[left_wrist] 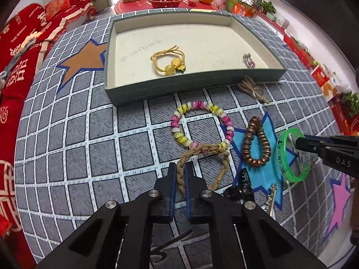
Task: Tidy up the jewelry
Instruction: 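Grasp the braided bracelet with the left tool while the right tool lifts the green bangle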
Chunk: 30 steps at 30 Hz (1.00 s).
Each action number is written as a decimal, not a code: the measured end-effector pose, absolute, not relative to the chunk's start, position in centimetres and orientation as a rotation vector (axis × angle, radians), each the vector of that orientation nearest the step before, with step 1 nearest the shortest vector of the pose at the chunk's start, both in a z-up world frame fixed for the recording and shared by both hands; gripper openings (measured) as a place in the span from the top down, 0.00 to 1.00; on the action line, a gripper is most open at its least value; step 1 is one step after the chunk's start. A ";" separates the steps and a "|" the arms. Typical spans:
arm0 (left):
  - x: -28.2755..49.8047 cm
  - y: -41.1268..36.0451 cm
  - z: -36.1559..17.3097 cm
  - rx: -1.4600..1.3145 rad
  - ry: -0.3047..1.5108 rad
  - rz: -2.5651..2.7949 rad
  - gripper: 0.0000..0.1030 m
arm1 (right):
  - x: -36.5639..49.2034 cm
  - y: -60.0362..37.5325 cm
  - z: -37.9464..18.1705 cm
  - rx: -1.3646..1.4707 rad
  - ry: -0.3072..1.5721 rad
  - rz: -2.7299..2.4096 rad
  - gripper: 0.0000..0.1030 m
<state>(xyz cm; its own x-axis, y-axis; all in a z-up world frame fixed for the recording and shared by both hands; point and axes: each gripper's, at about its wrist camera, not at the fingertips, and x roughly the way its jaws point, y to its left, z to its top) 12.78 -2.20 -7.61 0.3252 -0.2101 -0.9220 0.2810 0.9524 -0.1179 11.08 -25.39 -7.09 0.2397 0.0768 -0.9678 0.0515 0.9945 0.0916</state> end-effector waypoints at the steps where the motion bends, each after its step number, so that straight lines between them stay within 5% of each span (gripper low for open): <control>1: 12.7 -2.1 -7.4 0.059 1.194 -0.324 0.80 | 10.9 -25.7 -6.9 0.125 1.325 0.020 0.88; 30: 18.8 -2.4 -0.4 -0.041 1.048 -0.294 0.80 | 18.8 -28.9 -0.1 0.289 1.205 0.115 0.88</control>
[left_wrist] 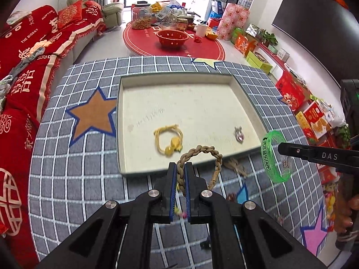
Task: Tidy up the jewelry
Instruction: 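Grasp the braided bracelet with the left tool while the right tool lifts the green bangle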
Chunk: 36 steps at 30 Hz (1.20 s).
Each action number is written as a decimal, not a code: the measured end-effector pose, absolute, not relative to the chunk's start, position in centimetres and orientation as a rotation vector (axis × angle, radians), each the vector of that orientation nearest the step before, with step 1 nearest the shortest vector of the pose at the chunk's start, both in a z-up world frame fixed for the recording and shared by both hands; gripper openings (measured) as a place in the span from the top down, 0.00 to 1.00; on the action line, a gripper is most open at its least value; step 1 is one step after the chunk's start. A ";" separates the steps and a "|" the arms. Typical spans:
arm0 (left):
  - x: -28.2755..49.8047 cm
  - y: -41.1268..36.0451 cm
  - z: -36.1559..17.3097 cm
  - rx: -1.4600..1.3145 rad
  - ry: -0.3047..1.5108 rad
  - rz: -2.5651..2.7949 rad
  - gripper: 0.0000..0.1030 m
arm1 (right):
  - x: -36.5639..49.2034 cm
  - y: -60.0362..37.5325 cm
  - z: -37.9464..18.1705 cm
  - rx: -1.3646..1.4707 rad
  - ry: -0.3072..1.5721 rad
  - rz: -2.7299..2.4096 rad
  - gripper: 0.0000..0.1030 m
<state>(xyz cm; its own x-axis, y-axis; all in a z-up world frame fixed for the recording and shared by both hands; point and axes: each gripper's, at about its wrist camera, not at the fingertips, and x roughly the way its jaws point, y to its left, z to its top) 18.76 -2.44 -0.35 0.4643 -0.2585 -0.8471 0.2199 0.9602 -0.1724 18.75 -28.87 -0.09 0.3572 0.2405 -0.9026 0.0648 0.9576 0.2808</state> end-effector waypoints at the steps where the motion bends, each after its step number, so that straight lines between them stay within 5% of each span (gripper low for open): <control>1: 19.2 -2.6 -0.4 -0.042 1.047 -0.290 0.80 | 19.4 -28.9 -0.1 0.291 1.204 0.116 0.88; 36: 30.2 -5.5 -7.9 0.049 1.139 -0.085 0.80 | 31.4 -28.8 -6.7 0.289 1.289 0.079 0.88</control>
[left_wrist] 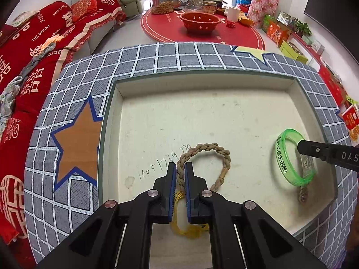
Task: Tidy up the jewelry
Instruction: 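Grasp the braided bracelet with the left tool while the right tool lifts the green bangle, then lower both bracelets into the tray and open both tools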
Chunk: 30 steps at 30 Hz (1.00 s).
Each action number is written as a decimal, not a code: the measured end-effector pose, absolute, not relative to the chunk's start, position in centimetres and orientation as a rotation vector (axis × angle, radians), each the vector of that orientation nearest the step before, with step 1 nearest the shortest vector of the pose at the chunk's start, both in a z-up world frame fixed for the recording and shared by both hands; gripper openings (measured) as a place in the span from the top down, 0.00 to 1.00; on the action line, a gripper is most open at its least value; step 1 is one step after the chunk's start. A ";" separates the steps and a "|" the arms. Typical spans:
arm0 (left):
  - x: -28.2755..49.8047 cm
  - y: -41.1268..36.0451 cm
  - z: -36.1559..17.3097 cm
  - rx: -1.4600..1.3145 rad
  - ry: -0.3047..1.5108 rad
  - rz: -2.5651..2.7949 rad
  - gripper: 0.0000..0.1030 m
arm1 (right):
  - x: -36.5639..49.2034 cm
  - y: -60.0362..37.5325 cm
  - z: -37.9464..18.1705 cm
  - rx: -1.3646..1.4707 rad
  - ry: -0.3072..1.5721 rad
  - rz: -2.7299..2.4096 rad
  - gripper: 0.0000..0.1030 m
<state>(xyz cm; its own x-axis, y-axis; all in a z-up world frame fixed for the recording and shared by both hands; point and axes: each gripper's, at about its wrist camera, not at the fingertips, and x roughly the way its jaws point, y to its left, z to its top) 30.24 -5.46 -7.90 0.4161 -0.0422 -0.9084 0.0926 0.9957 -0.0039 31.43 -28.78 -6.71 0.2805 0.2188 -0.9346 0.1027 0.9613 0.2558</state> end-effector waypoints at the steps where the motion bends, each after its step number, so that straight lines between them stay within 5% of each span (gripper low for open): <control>1: 30.3 -5.5 -8.1 0.056 1.148 -0.078 0.80 | 31.4 -28.8 -6.8 0.292 1.288 0.080 0.88; 14: 29.9 -6.2 -8.0 0.097 1.161 -0.052 0.80 | 31.4 -28.7 -6.6 0.314 1.284 0.105 0.83; 16: 29.8 -6.3 -7.7 0.104 1.149 -0.051 0.80 | 31.2 -28.8 -6.1 0.325 1.275 0.114 0.76; 18: 29.6 -6.3 -7.4 0.108 1.140 -0.051 0.80 | 31.1 -28.8 -5.7 0.332 1.265 0.120 0.44; 19: 29.6 -6.3 -7.2 0.109 1.138 -0.053 0.80 | 31.0 -28.8 -5.4 0.335 1.254 0.124 0.40; 30: 28.3 -6.0 -5.9 0.098 1.104 -0.070 0.79 | 29.2 -28.8 -2.7 0.373 1.193 0.153 0.27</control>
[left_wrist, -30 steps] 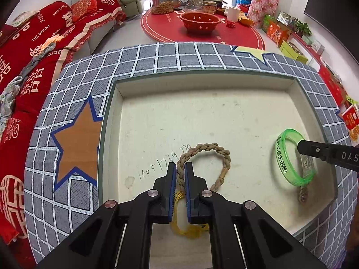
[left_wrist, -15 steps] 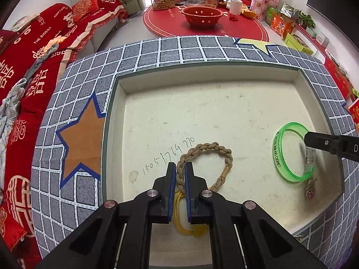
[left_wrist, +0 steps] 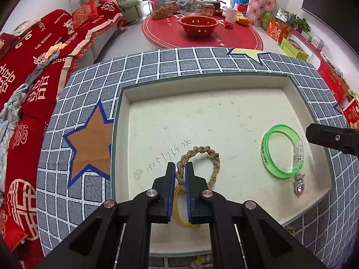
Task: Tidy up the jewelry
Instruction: 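Lower both bracelets into the tray and open both tools, then move both tools back toward the remaining jewelry on the table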
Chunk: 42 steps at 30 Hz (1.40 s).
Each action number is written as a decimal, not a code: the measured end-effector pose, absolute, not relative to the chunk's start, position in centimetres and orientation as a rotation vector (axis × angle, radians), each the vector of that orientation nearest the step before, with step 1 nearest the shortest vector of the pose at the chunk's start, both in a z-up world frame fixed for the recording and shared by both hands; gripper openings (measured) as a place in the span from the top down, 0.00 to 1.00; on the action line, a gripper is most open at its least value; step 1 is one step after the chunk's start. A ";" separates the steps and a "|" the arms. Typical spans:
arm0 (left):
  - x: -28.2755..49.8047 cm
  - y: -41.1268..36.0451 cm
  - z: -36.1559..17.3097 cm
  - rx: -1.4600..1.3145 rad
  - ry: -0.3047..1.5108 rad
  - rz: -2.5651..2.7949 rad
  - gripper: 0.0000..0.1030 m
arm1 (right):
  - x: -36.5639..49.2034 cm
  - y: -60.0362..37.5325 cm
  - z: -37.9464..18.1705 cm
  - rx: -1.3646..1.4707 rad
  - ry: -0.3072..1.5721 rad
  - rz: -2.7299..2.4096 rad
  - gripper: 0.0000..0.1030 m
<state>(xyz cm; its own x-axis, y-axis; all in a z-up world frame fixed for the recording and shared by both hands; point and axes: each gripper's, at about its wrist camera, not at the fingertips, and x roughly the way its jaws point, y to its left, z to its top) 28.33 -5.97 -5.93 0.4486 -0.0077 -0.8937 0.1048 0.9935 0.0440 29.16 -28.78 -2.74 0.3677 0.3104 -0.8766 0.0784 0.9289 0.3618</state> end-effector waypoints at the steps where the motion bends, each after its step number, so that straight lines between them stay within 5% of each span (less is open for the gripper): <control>1: 28.2 -5.9 -5.8 0.096 1.101 -0.071 0.79 | 29.0 -28.7 -2.5 0.375 1.189 0.156 0.26; 3: 27.9 -5.7 -5.6 0.094 1.098 -0.073 0.73 | 28.5 -28.7 -2.1 0.384 1.181 0.162 0.26; 4: 27.7 -5.6 -5.5 0.091 1.098 -0.074 0.55 | 28.3 -28.6 -2.0 0.388 1.178 0.163 0.25; 5: 27.5 -5.4 -5.3 0.084 1.097 -0.068 0.00 | 28.0 -28.6 -1.8 0.395 1.174 0.166 0.20; 16: 23.1 -3.6 -2.6 0.092 0.993 -0.020 0.00 | 23.1 -28.5 0.3 0.476 1.103 0.168 0.13; 17: 22.6 -3.4 -2.5 0.092 0.996 -0.021 0.00 | 22.4 -28.5 0.6 0.477 1.089 0.156 0.01; 27: 16.2 -3.1 -3.1 0.100 1.062 -0.096 0.00 | 15.3 -28.5 3.2 0.399 0.944 0.094 0.00; 42: 9.4 -3.7 -5.8 0.086 1.149 -0.171 0.00 | 7.4 -29.8 -0.9 0.412 1.170 0.023 0.00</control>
<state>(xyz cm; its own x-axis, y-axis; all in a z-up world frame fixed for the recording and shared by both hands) 9.42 -3.74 -5.76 0.3984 -0.0907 -0.9127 0.1788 0.9837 -0.0197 7.41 -29.84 -0.92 0.3990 0.2293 -0.8878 0.1935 0.9254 0.3260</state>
